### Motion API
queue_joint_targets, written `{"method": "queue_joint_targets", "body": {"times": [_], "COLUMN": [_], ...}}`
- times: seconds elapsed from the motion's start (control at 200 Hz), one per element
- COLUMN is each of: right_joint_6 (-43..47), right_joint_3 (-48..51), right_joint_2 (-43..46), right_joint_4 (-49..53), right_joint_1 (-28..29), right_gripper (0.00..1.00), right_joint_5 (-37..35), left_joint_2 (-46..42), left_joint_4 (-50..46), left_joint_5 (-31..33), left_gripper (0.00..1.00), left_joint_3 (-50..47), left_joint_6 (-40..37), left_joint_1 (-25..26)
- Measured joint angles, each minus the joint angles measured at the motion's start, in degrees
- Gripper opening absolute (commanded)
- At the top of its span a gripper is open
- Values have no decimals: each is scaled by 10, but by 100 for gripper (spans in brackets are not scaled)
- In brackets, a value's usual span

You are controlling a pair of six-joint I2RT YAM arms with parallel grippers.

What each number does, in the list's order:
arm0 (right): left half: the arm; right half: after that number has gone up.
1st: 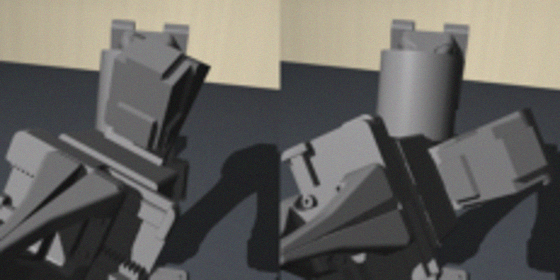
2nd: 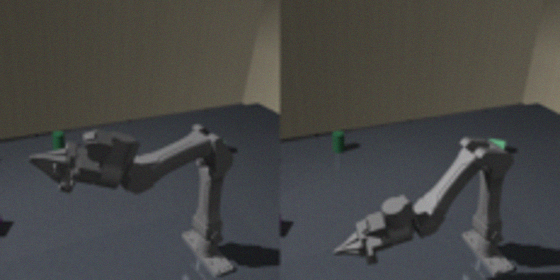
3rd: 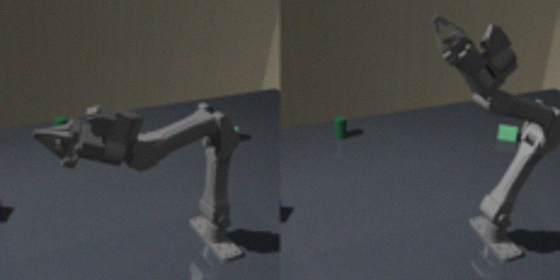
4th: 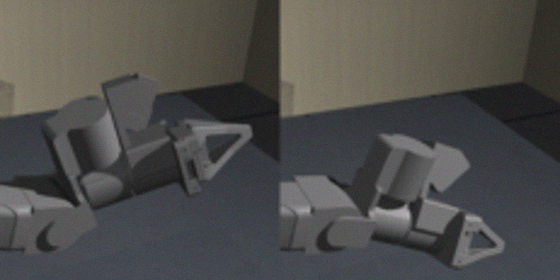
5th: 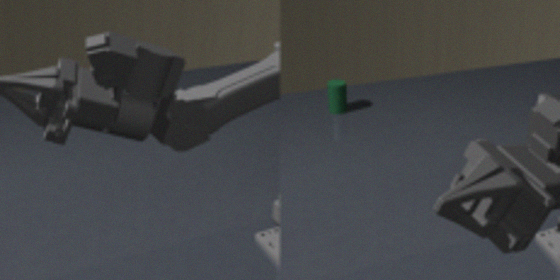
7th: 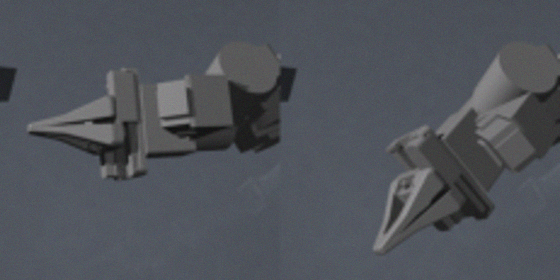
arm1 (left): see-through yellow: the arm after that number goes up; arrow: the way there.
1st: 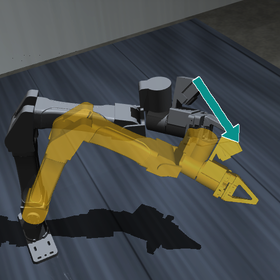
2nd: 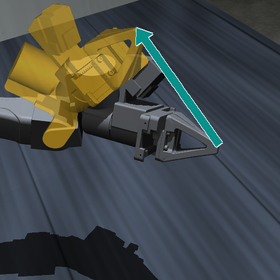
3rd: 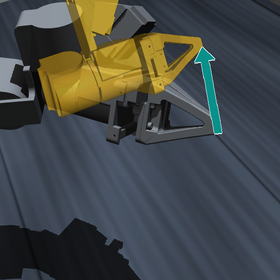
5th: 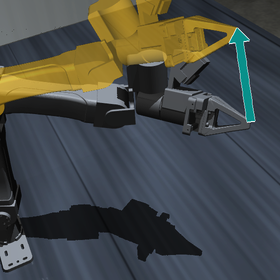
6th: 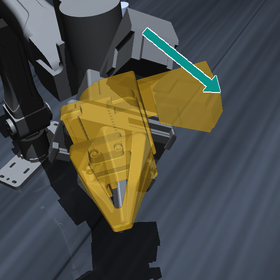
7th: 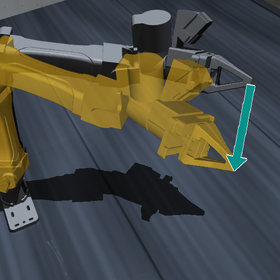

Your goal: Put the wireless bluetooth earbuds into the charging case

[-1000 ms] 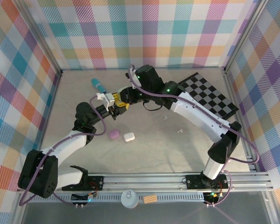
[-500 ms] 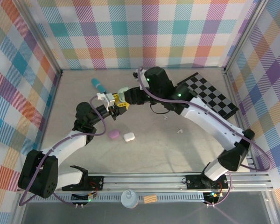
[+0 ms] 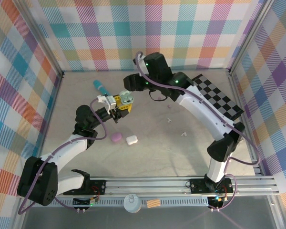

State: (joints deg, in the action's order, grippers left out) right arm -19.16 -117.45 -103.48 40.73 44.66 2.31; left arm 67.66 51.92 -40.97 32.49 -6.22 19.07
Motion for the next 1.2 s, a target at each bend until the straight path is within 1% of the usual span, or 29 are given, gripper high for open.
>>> {"method": "queue_joint_targets", "body": {"times": [0.175, 0.385, 0.48, 0.535, 0.635, 0.725, 0.85, 1.06, 1.2], "right_joint_6": [0, -7, -30, -58, -130, -195, -275, -376, -423], "right_joint_3": [13, 82, 115, 144, 213, 259, 314, 361, 372], "right_joint_2": [2, 51, 73, 90, 122, 131, 131, 127, 121], "right_joint_4": [14, 13, -3, -30, -99, -159, -240, -357, -412], "right_joint_1": [-3, -4, -13, -25, -62, -88, -92, -89, -87], "right_gripper": [57, 57, 55, 54, 54, 53, 53, 52, 50], "right_joint_5": [9, 19, 48, 82, 160, 218, 285, 356, 381], "left_joint_2": [2, 6, 12, 16, 19, 22, 33, 57, 72], "left_joint_4": [4, 17, 27, 33, 39, 42, 56, 102, 131], "left_joint_5": [0, 0, 0, -1, -1, -1, -3, -8, -9], "left_gripper": [37, 37, 37, 37, 37, 37, 37, 36, 37], "left_joint_3": [-2, -1, 0, 0, 1, 5, 17, 19, 19], "left_joint_6": [6, 9, 13, 17, 23, 25, 35, 63, 79], "left_joint_1": [0, 0, 0, 0, 0, 0, 0, 0, 0]}}
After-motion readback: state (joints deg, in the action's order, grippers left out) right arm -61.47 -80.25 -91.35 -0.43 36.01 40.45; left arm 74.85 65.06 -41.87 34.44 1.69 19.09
